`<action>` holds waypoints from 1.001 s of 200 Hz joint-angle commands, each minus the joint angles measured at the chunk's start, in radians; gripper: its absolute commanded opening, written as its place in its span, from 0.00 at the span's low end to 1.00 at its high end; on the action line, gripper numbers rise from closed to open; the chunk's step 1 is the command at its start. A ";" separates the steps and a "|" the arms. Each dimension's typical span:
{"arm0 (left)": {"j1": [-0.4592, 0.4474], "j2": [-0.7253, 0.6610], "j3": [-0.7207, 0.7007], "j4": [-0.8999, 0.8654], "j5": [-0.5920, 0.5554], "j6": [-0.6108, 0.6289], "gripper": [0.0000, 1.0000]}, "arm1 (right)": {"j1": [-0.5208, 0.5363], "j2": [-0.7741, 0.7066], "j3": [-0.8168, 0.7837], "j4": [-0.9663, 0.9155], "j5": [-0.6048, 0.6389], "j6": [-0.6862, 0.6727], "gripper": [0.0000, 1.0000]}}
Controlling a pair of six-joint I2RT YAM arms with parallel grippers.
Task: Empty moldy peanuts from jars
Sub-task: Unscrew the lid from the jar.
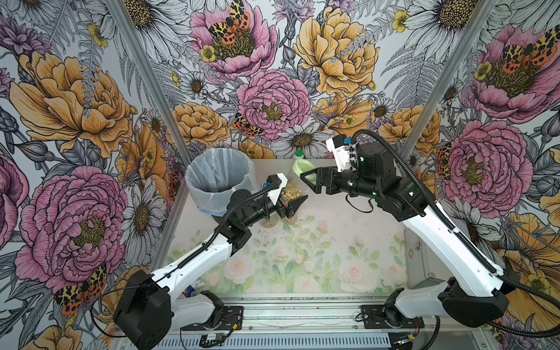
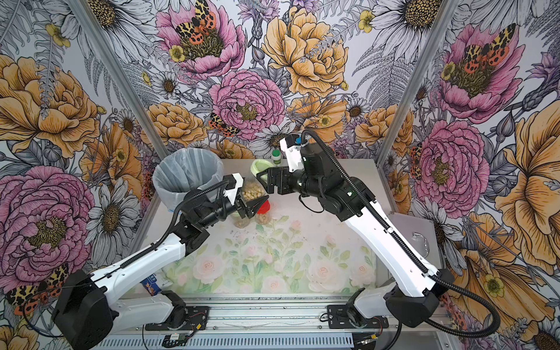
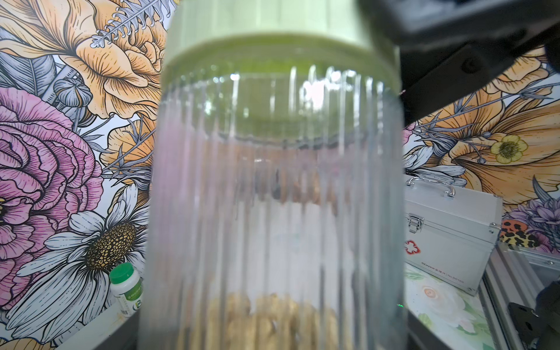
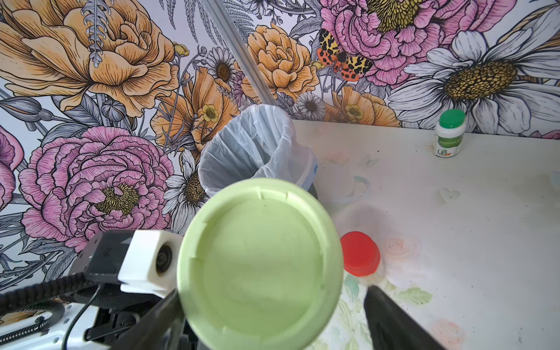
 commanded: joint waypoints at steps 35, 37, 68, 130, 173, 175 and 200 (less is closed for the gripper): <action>0.008 -0.042 0.028 0.102 0.016 0.006 0.19 | 0.003 -0.038 -0.025 0.000 0.034 -0.009 0.92; 0.009 -0.043 0.028 0.102 0.016 0.007 0.19 | 0.003 -0.040 -0.025 0.000 0.034 -0.009 0.92; 0.009 -0.043 0.027 0.104 0.016 0.005 0.19 | 0.001 -0.046 -0.033 0.000 0.034 -0.008 0.92; 0.010 -0.044 0.028 0.104 0.015 0.005 0.19 | 0.001 -0.084 -0.073 0.001 0.043 0.003 0.93; 0.011 -0.051 0.025 0.105 0.014 0.004 0.19 | -0.003 -0.118 -0.102 -0.006 0.055 0.004 0.93; 0.011 -0.051 0.025 0.105 0.013 0.003 0.20 | -0.004 -0.120 -0.105 -0.005 0.054 0.004 0.93; 0.010 -0.051 0.027 0.102 0.014 0.003 0.19 | -0.007 -0.137 -0.120 -0.009 0.056 0.006 0.94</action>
